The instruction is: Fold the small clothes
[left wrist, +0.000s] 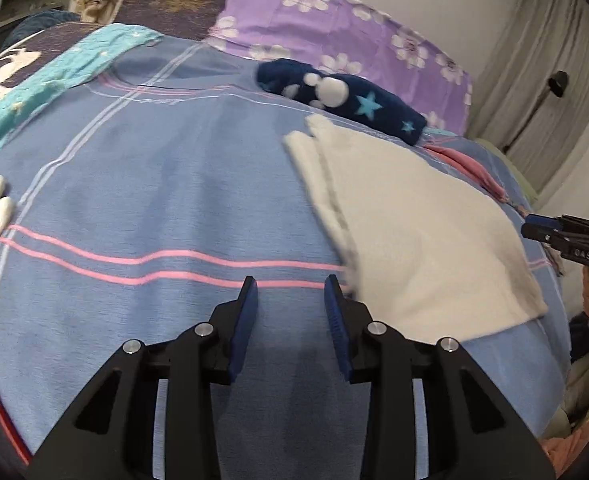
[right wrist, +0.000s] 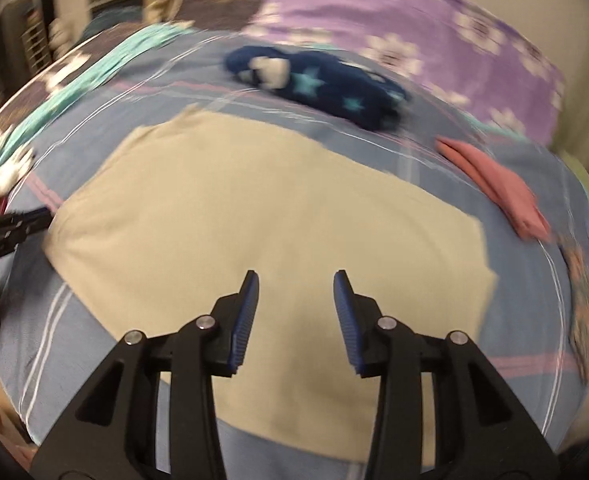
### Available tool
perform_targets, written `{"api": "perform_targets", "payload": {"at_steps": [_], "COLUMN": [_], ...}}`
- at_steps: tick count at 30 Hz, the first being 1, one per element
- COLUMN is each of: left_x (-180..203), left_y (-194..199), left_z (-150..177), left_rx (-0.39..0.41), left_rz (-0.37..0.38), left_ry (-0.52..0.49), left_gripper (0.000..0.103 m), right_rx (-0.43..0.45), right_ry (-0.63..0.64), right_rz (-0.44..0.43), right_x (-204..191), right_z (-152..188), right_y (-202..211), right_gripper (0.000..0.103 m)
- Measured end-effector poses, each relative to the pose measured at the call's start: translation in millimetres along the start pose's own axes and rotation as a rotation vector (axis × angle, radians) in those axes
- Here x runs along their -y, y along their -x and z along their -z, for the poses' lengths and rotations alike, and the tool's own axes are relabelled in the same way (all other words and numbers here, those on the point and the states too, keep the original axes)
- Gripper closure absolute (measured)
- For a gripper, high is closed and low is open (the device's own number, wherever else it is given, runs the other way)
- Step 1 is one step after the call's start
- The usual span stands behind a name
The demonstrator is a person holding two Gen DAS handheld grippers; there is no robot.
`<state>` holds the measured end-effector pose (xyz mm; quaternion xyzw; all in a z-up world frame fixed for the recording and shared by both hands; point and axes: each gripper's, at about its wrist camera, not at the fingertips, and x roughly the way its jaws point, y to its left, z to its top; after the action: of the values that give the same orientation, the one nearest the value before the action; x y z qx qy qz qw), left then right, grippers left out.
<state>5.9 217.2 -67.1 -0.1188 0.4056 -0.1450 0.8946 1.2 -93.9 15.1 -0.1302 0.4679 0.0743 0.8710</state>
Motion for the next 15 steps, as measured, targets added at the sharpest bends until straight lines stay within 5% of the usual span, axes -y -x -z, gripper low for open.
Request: {"api": "perform_targets", "payload": {"at_steps": [2,5,10,15], "left_x": [-4.9,9.1,31.7,37.1], "left_y": [-1.4,-12.6,-15.3,-21.8], "left_z": [-1.2,-0.5,-1.1,0.6], "left_rx": [-0.007,-0.058,-0.060,-0.077], "left_rz": [0.026,0.175,0.266,0.266], "left_ry": [0.009,-0.062,-0.112,-0.096], "left_gripper": [0.067,0.064,0.062,0.055], "right_rx": [-0.012,-0.022,-0.010,0.008], "right_ry": [0.033,0.063,0.087,0.142], "right_rz": [-0.028,-0.045,-0.080,-0.105], "right_x": [-14.5,-35.1,-52.4,-73.2], "right_z": [-9.6,-21.6,-47.2,-81.5], "right_y": [-11.0,-18.5,-25.7,-34.2], "right_gripper": [0.061,0.061,0.057,0.056]}}
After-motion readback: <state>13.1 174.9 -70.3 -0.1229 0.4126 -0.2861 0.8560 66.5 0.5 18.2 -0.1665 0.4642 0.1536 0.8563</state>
